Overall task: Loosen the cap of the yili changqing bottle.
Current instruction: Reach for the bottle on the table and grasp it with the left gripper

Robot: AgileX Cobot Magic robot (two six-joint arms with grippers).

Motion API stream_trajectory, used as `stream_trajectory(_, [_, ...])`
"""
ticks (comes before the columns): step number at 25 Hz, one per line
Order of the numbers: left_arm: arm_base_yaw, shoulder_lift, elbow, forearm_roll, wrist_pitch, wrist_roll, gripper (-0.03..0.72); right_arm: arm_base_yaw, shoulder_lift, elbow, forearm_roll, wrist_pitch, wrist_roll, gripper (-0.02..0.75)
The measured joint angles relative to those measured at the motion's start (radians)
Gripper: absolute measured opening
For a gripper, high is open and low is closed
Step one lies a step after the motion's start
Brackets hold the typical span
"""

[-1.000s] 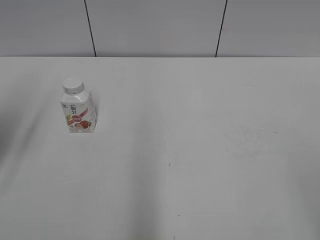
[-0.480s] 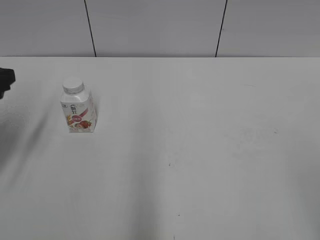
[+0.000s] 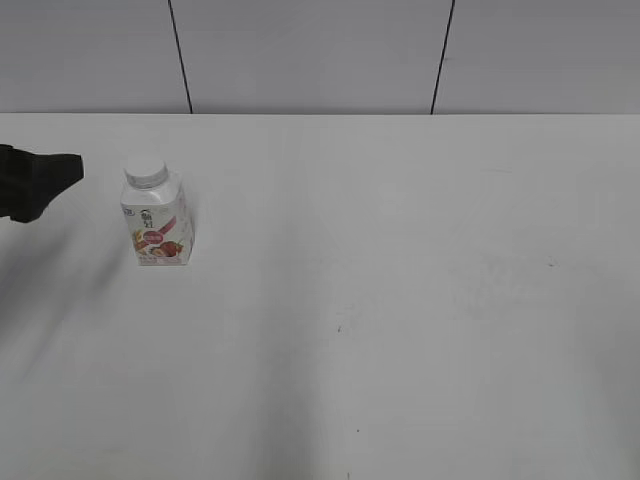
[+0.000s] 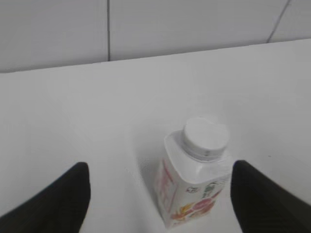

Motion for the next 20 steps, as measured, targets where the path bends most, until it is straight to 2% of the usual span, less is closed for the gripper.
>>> stream_trajectory(3, [0.093, 0.041, 0.0, 0.19, -0.145, -0.081, 0.544, 0.0, 0.0, 0.0, 0.0, 0.0, 0.0, 0.514])
stream_trajectory(8, [0.238, 0.133, -0.031, 0.461, -0.36, -0.107, 0.544, 0.0, 0.0, 0.0, 0.0, 0.0, 0.0, 0.514])
stream_trajectory(13, [0.271, 0.248, -0.213, 0.808, -0.504, -0.108, 0.544, 0.0, 0.0, 0.0, 0.0, 0.0, 0.0, 0.514])
stream_trajectory(16, [0.271, 0.32, -0.312, 0.894, -0.573, -0.108, 0.544, 0.0, 0.0, 0.0, 0.0, 0.0, 0.0, 0.514])
stream_trajectory(20, [0.273, 0.42, -0.41, 0.913, -0.589, -0.108, 0.544, 0.0, 0.0, 0.0, 0.0, 0.0, 0.0, 0.514])
